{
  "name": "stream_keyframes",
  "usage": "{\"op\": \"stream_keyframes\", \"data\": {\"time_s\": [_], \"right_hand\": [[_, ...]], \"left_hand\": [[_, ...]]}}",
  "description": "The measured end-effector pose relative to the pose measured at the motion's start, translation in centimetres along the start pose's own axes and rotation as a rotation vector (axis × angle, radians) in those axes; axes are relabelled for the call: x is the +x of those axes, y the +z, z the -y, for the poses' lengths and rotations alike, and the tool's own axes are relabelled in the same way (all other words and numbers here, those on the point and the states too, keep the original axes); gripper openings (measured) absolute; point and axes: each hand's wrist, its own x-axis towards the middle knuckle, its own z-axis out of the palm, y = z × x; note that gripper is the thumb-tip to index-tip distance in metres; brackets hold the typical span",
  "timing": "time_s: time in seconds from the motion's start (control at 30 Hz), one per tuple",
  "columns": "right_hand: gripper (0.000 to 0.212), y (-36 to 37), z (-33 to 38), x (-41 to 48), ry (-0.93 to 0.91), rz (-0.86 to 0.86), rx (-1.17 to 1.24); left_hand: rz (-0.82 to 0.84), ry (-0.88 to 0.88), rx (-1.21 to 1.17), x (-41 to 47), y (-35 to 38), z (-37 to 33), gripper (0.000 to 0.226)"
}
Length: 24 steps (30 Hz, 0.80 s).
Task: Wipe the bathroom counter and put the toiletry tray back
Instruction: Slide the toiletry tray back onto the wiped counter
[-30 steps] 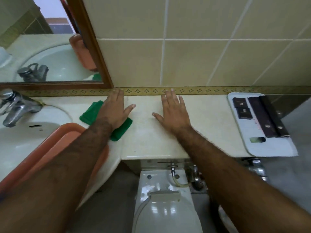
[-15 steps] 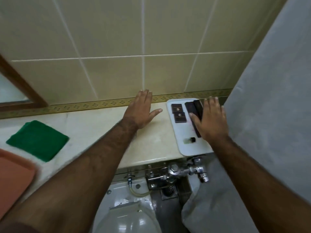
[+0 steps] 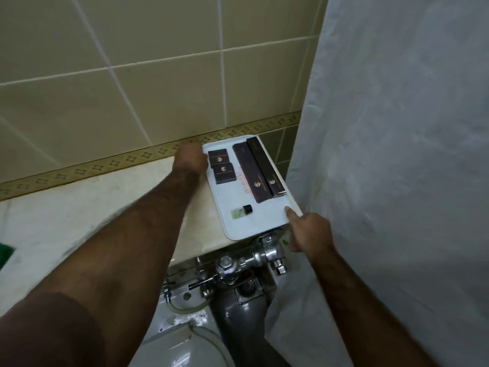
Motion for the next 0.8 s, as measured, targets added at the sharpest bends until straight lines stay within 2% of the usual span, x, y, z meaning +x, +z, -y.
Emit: {"op": "stream_keyframes", "data": {"time_s": [0.1,0.23,0.4,0.6,0.7,0.8], "right_hand": [[0.040,1.0,-0.4,0.1,0.141,0.160,0.249],[0.027,2.1,-0.5,-0.7,0.250,0.315,0.449],[0.018,1.5,0.0,-0.9,0.246,0.259,0.486],[0.016,0.6,0.5,-1.0,0.121,0.114,0.227],[0.016,1.6,2.1,-1.6,-0.032,0.052,0.054],[0.019,3.7,5.0,-3.0,-0.229,-0.013,-0.265]], "left_hand": [[-0.039,-0.085,-0.051,0.9,1.0,-0.2,0.031],[-0.080,-0.156,-0.174,1.6,1.7,-0.6,0.028],[-0.086,-0.235,-0.299,1.0,1.2,0.3,0.030],[-0.148,-0.326,-0.445,-5.4,0.2,6.2,0.030],[-0.184,-0.415,-0.545,-10.4,-0.1,10.4,0.031],[-0.196,-0.509,-0.617,-15.2,-0.6,14.7,0.032]]}}
